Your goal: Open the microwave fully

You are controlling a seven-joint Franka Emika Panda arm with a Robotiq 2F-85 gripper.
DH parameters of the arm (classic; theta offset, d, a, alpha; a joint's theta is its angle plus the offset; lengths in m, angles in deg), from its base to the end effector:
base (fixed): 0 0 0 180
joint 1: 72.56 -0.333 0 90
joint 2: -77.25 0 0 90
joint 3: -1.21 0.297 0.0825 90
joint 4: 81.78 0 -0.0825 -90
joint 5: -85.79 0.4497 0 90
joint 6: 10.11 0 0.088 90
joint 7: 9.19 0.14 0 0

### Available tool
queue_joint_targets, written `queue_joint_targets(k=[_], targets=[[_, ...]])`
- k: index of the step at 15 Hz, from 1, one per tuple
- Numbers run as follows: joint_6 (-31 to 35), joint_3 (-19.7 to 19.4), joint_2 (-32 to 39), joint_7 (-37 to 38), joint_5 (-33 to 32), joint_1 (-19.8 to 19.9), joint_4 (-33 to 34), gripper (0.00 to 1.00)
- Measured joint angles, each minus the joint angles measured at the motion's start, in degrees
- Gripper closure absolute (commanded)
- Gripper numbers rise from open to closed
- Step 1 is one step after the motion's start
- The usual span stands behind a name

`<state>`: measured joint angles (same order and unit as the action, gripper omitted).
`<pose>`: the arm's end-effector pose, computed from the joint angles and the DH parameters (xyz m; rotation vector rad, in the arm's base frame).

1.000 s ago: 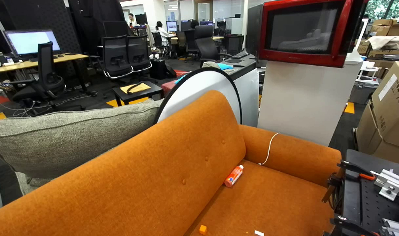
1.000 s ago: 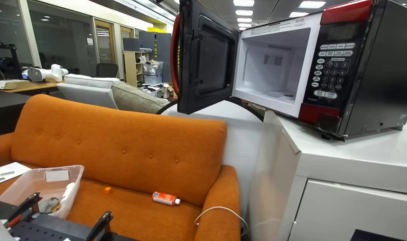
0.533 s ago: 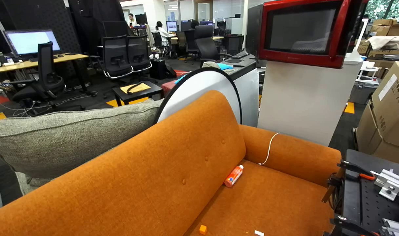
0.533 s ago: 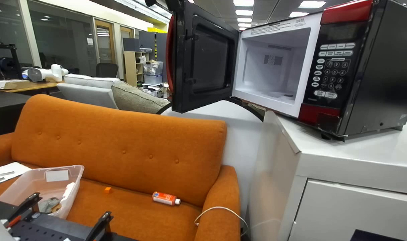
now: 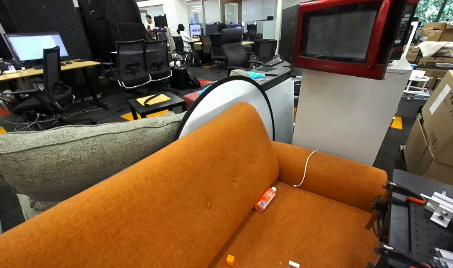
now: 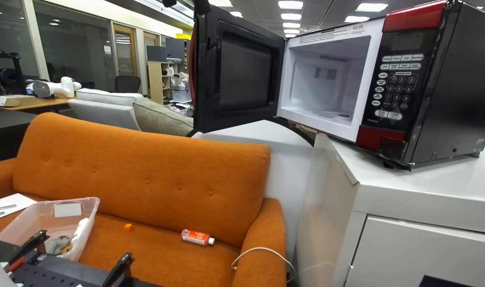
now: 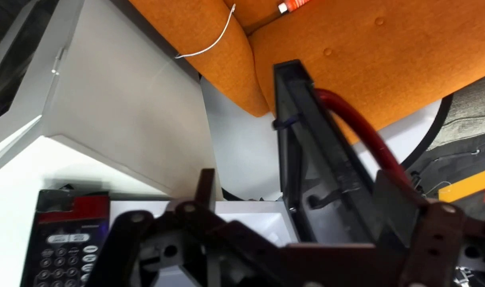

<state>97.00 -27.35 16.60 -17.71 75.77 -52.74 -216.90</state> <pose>0.2091 -0.3324 0.6237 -2.8643 0.8275 -0.8508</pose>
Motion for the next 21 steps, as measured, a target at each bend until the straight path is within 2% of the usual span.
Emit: queue_joint_targets(k=[2, 3, 6, 8, 9, 11, 21], targets=[[-1.23, -7.93, 3.28, -7.7, -0.29, -1.39, 6.6, 0.0], [-2.53, -12.21, 5.2, -11.52, -0.23, -3.3, 10.61, 0.0], [-8.88, -22.25, 9.39, -20.83, -0.08, -11.3, 22.59, 0.0], [-13.64, -26.69, 10.84, -25.02, -0.1, -17.12, 30.35, 0.0], [-15.66, -28.05, 11.26, -26.47, -0.12, -19.2, 33.56, 0.0], [-18.03, -28.71, 11.71, -27.7, -0.12, -20.57, 36.62, 0.0], [-18.63, -28.73, 12.29, -27.93, -0.12, -20.6, 36.9, 0.0]])
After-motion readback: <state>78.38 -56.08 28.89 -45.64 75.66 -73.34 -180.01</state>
